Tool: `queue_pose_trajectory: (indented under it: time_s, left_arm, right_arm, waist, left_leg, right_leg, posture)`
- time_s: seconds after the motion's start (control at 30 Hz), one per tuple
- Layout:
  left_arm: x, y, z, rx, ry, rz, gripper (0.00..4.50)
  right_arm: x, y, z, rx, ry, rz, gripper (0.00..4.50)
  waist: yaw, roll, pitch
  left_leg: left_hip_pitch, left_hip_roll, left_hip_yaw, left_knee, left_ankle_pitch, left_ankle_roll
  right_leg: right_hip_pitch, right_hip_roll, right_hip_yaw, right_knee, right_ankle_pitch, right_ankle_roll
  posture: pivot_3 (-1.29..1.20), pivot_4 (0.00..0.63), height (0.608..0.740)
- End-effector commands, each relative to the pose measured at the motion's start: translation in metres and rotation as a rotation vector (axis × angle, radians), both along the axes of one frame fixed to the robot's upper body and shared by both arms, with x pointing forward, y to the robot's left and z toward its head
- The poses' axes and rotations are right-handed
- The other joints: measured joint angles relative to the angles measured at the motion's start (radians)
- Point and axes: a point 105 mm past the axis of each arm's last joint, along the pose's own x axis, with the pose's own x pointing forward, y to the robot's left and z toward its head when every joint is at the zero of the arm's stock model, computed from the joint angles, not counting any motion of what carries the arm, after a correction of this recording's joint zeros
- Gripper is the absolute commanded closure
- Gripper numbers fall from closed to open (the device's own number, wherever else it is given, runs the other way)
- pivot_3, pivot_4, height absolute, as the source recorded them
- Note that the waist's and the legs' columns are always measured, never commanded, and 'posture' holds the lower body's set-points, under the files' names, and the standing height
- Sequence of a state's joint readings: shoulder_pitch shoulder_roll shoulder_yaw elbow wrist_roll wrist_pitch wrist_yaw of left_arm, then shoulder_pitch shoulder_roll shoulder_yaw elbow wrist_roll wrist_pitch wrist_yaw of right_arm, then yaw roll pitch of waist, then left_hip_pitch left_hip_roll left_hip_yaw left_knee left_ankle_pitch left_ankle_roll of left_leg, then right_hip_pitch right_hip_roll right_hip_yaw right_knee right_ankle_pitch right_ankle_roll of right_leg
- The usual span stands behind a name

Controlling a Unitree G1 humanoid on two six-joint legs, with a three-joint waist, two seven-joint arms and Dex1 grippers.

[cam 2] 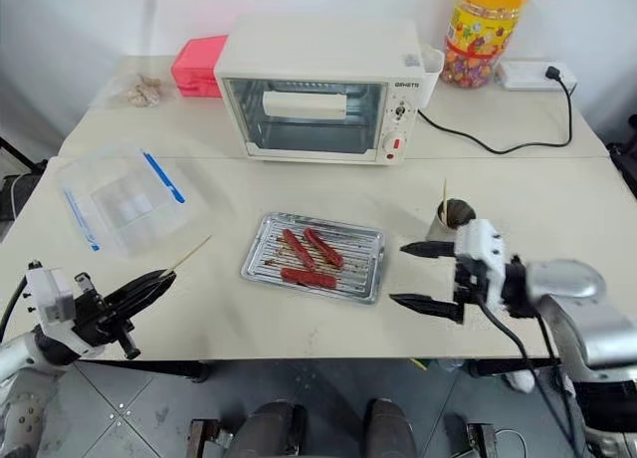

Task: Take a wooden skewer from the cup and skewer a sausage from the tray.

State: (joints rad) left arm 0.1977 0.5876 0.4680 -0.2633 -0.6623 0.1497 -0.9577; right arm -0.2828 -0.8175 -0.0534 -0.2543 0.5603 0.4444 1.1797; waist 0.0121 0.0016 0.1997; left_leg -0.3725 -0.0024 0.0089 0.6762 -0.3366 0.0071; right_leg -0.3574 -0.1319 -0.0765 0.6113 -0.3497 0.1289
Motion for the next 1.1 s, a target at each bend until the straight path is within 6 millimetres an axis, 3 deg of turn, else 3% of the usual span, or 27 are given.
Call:
queue_pose_trajectory:
  time_s: [0.03, 0.37, 0.4, 0.57, 1.03, 1.1]
  left_arm:
    - [0.0, -0.003, 0.009, 0.016, -0.031, -0.027, 4.5]
    - [0.002, -0.014, 0.007, 0.012, -0.032, -0.074, 4.5]
    - [0.001, -0.015, 0.007, 0.011, -0.032, -0.08, 4.5]
    - [-0.001, -0.018, 0.009, 0.015, -0.031, -0.09, 4.5]
    - [-0.003, -0.024, 0.007, 0.01, -0.027, -0.09, 4.5]
    - [-0.003, -0.024, 0.007, 0.01, -0.028, -0.09, 4.5]
  right_arm:
    - [-0.003, 0.028, 0.005, -0.044, 0.027, 0.067, 0.03]
    - [0.004, 0.09, -0.011, -0.225, 0.108, 0.153, 0.03]
    - [0.008, 0.094, -0.013, -0.236, 0.094, 0.148, 0.4]
    - [0.027, 0.102, -0.02, -0.292, 0.036, 0.105, 1.82]
    - [0.04, 0.111, -0.03, -0.345, 0.043, 0.074, 1.82]
    - [0.04, 0.112, -0.031, -0.348, 0.045, 0.076, 2.17]
  waist:
    - [0.002, 0.0, 0.0]
    - [0.001, 0.0, 0.0]
    - [0.001, 0.0, 0.0]
    - [-0.008, 0.0, 0.0]
    - [-0.017, 0.0, 0.0]
    - [-0.017, 0.0, 0.0]
  left_leg:
    - [-0.001, 0.0, -0.001, -0.001, 0.0, 0.0]
    - [-0.003, -0.001, -0.001, -0.001, 0.0, 0.0]
    - [-0.003, -0.001, -0.001, -0.001, 0.0, 0.0]
    - [-0.003, -0.002, 0.0, 0.001, 0.0, 0.001]
    - [-0.003, -0.002, 0.0, 0.002, 0.0, 0.001]
    - [-0.003, -0.002, 0.0, 0.002, 0.0, 0.001]
  right_leg:
    - [0.0, 0.0, 0.0, 0.0, 0.0, 0.0]
    - [-0.001, 0.0, -0.004, 0.001, 0.0, 0.0]
    - [-0.001, 0.001, -0.004, 0.002, 0.0, 0.0]
    - [-0.002, 0.001, -0.007, 0.005, 0.0, 0.0]
    - [-0.004, 0.0, -0.006, 0.008, 0.0, 0.0]
    - [-0.004, 0.0, -0.006, 0.008, 0.0, 0.0]
  posture:
    - [0.0, 0.15, 0.74]
    - [0.0, 0.15, 0.74]
    - [0.0, 0.15, 0.74]
    - [0.0, 0.15, 0.74]
    - [0.0, 0.15, 0.74]
    - [0.0, 0.15, 0.74]
